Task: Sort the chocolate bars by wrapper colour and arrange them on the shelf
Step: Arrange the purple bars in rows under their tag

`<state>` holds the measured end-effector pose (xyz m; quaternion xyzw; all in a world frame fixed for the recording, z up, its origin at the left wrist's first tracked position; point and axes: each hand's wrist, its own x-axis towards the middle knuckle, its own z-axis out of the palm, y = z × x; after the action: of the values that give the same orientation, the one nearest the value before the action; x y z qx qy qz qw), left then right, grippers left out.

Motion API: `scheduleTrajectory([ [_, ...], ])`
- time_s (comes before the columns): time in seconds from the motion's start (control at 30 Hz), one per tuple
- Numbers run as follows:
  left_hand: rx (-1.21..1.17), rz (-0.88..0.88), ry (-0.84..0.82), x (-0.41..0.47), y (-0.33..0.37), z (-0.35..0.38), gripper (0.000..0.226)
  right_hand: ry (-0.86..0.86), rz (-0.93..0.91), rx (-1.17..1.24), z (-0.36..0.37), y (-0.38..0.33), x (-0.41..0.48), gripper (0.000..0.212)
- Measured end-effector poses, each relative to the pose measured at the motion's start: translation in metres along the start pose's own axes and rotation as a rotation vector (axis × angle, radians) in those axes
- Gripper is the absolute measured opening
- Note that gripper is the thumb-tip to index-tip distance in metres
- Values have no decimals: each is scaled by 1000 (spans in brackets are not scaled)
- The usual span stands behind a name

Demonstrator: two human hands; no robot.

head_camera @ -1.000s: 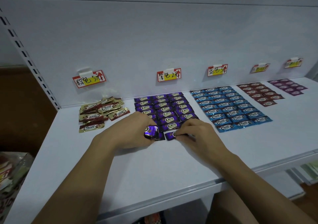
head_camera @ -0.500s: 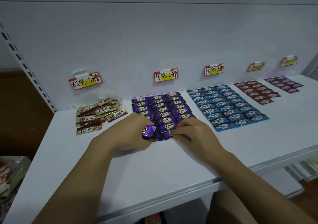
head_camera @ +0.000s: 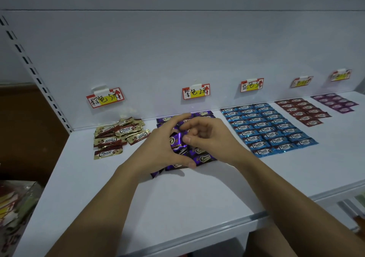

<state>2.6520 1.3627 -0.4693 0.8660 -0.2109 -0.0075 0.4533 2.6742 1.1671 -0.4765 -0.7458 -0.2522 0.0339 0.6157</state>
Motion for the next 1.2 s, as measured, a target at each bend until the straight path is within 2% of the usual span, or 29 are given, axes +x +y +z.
scheduleTrajectory([
  [0.17,-123,31,112,0,2,-6,109,-51,70,246,-5,8,-1,32],
  [0.27,-194,29,135,1,4,-7,99,-21,51,317,-8,14,-2,29],
  [0.47,-330,-27,172,-1,4,-11,51,123,-2,325,-10,15,-5,26],
  [0.67,-349,-74,188,1,4,-9,37,110,-3,328,-11,15,-7,23],
  [0.77,-338,-55,211,1,7,-3,31,77,-51,115,-7,14,-11,23],
  [0.83,-344,-54,247,2,9,1,26,118,-41,77,-9,10,-12,20],
  [0.9,-287,-41,281,3,7,7,22,198,-64,6,-19,8,-17,13],
  [0.97,-62,-20,290,3,2,13,22,297,-88,-188,-36,12,-26,7],
  [1.07,372,126,129,-2,3,25,39,471,-26,-507,-56,23,-47,8],
  [1.13,483,205,22,-2,8,36,46,550,16,-626,-58,28,-60,11],
  [1.2,559,213,-27,-1,10,45,48,611,58,-672,-56,33,-67,13],
])
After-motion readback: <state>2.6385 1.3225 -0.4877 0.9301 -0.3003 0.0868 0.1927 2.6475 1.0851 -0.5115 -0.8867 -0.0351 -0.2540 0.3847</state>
